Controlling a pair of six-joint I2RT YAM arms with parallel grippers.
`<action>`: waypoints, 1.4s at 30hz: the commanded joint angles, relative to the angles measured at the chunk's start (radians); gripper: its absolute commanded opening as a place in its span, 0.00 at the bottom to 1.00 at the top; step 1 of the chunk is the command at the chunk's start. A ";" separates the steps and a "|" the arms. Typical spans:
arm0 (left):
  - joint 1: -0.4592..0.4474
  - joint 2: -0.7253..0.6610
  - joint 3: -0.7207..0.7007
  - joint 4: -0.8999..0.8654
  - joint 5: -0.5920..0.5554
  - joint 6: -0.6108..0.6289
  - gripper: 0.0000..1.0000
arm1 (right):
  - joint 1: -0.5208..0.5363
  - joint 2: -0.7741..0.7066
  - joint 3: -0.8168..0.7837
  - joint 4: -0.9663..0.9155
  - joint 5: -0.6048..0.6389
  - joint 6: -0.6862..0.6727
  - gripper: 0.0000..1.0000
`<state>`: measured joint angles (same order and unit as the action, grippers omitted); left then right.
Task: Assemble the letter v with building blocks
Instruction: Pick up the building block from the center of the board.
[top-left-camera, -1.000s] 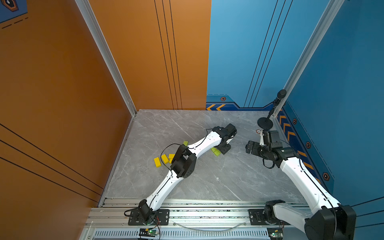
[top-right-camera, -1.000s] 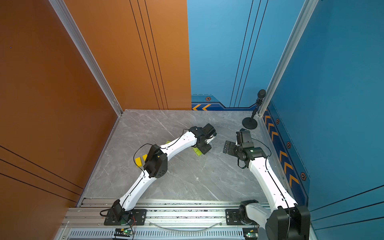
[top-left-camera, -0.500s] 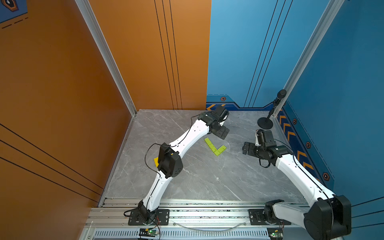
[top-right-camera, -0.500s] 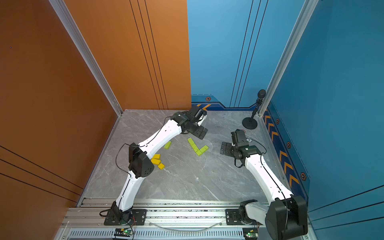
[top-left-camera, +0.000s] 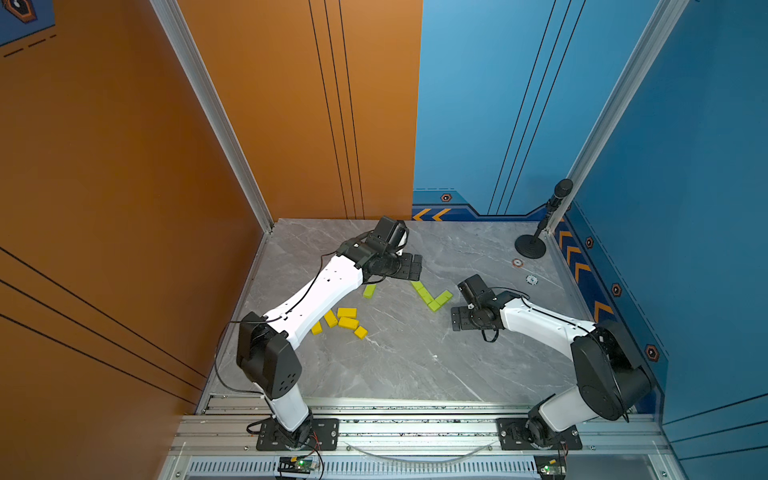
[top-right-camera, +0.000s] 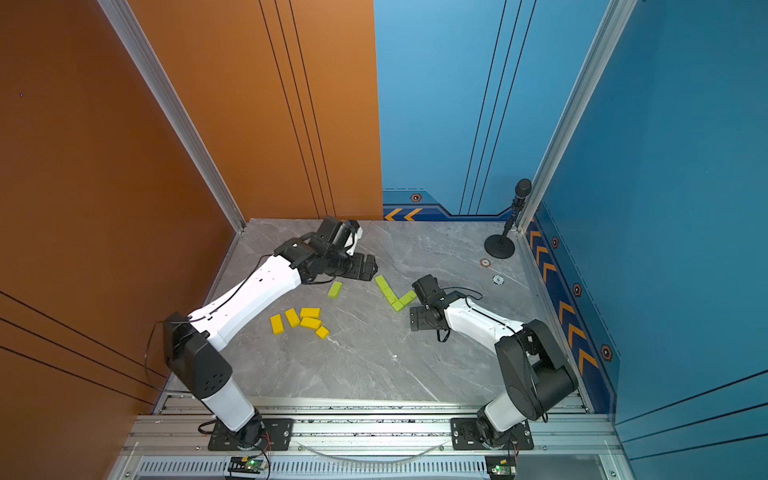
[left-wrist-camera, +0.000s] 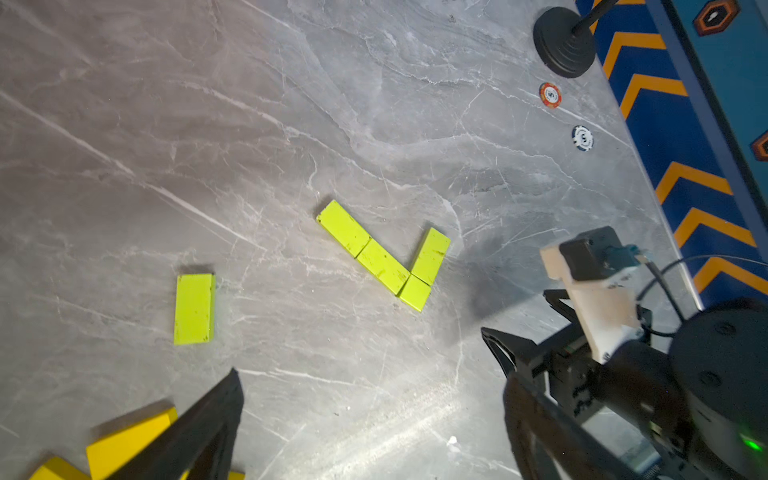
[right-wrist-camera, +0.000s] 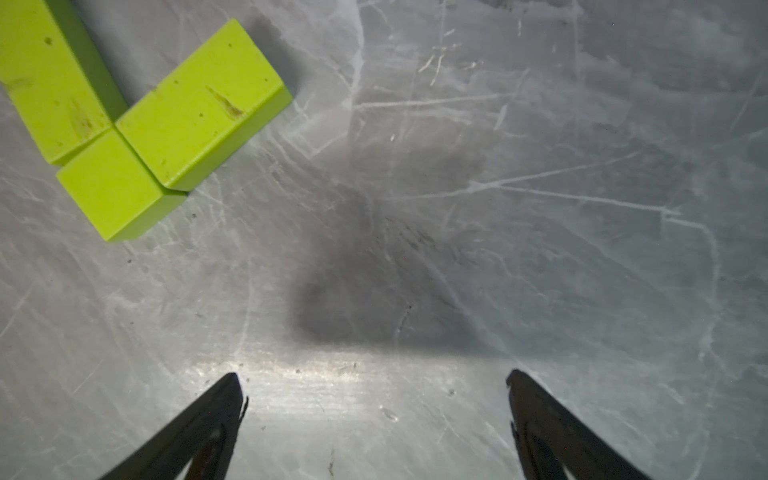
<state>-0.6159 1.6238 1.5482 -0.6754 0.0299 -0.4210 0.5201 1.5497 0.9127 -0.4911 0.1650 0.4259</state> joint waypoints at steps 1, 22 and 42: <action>0.021 -0.148 -0.163 0.138 0.015 -0.131 0.98 | 0.046 0.016 0.111 -0.043 0.086 0.019 1.00; 0.707 -0.484 -0.653 0.273 0.456 -0.321 0.98 | 0.391 0.709 1.099 -0.357 0.165 0.334 0.97; 0.750 -0.502 -0.755 0.328 0.540 -0.285 0.98 | 0.415 1.132 1.595 -0.419 0.242 0.505 0.87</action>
<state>0.1307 1.1255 0.8043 -0.3592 0.5358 -0.7341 0.9333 2.6427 2.4619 -0.8570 0.3580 0.8997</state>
